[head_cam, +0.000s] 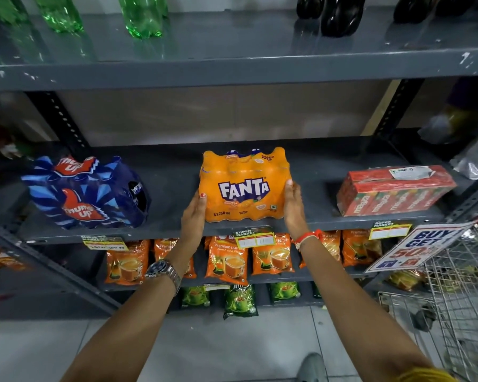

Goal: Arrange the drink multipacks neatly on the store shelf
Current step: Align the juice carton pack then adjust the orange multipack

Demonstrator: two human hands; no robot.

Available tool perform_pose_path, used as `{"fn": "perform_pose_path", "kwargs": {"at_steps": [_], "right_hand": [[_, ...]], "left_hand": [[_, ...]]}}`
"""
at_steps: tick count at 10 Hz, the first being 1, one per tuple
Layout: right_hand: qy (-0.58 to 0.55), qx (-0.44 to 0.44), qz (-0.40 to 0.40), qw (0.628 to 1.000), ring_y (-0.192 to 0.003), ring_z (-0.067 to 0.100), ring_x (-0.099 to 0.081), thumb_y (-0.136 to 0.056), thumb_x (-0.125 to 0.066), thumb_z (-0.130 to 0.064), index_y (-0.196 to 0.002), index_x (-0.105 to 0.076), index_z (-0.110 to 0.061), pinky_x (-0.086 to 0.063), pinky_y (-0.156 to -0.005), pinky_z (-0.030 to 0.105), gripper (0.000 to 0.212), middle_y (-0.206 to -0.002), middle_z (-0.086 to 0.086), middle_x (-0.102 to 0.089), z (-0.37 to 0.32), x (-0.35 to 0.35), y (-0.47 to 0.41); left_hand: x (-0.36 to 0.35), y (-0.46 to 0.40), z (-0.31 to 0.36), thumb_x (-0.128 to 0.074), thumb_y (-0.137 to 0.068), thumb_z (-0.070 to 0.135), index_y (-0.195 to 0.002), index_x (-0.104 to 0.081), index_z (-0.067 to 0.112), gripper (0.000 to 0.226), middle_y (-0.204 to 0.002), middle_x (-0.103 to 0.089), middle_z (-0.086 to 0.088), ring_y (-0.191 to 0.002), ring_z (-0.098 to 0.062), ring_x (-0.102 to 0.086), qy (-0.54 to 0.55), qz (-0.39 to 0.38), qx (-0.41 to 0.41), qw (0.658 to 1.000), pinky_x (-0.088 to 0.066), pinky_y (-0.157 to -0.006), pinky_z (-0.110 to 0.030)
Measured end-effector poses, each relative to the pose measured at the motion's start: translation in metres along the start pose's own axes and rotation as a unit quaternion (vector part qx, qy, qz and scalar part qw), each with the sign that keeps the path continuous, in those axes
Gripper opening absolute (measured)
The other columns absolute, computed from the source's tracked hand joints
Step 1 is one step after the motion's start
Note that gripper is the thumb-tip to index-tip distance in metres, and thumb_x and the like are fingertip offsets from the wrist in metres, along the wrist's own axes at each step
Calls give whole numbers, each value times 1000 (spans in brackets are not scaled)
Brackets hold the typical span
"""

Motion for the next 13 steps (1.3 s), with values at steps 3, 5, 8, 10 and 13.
{"fn": "perform_pose_path", "kwargs": {"at_steps": [3, 5, 8, 10, 13], "right_hand": [[-14, 1, 5, 1000, -121, 28, -54, -96, -26, -49, -137, -30, -21, -46, -92, 39, 50, -138, 11, -49, 3, -2, -3], [-8, 16, 19, 1000, -118, 26, -54, -97, -26, -45, -137, -31, -19, -45, -87, 33, 48, -137, 12, -50, 5, -2, -2], [5, 33, 27, 999, -111, 18, -53, -98, -24, -46, -135, -32, -19, -45, -87, 30, 47, -133, 9, -51, 6, 9, -1], [31, 9, -6, 999, -126, 28, -48, -96, -22, -50, -141, -25, -22, -40, -94, 35, 52, -141, 10, -46, 2, 14, 2], [78, 34, -10, 996, -144, 27, -21, -94, -27, -53, -148, 1, -22, -25, -114, 47, 68, -158, 7, -15, -4, 12, 16]], "left_hand": [[0, -1, 0, -37, -94, 43, -137, -39, 25, 47, -117, -55, 6, -101, -8, -57, 7, 1, 6, 1000, -45, -94, -30], [-1, 1, 3, -36, -96, 37, -135, -40, 24, 42, -113, -56, 10, -96, -1, -57, 14, -11, -9, 1000, -47, -81, -16], [-7, -1, -5, -38, -94, 41, -137, -41, 24, 46, -127, -57, 0, -105, -7, -58, 3, -24, -8, 1000, -47, -95, -31], [-15, 3, -1, -35, -96, 40, -137, -40, 20, 46, -125, -57, -2, -108, -15, -59, -8, 8, -16, 1000, -50, -92, -30], [-18, 26, 12, -36, -94, 42, -146, -13, 25, 60, -152, -28, -2, -135, -18, -36, -80, 27, -69, 994, -40, -105, -31]]}}
Point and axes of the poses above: each hand's wrist, its own y-axis away from the middle knuckle, its own x-axis out of the back of the hand, z = x × y, the point moved 1 cm from there along -y, towards the middle knuckle
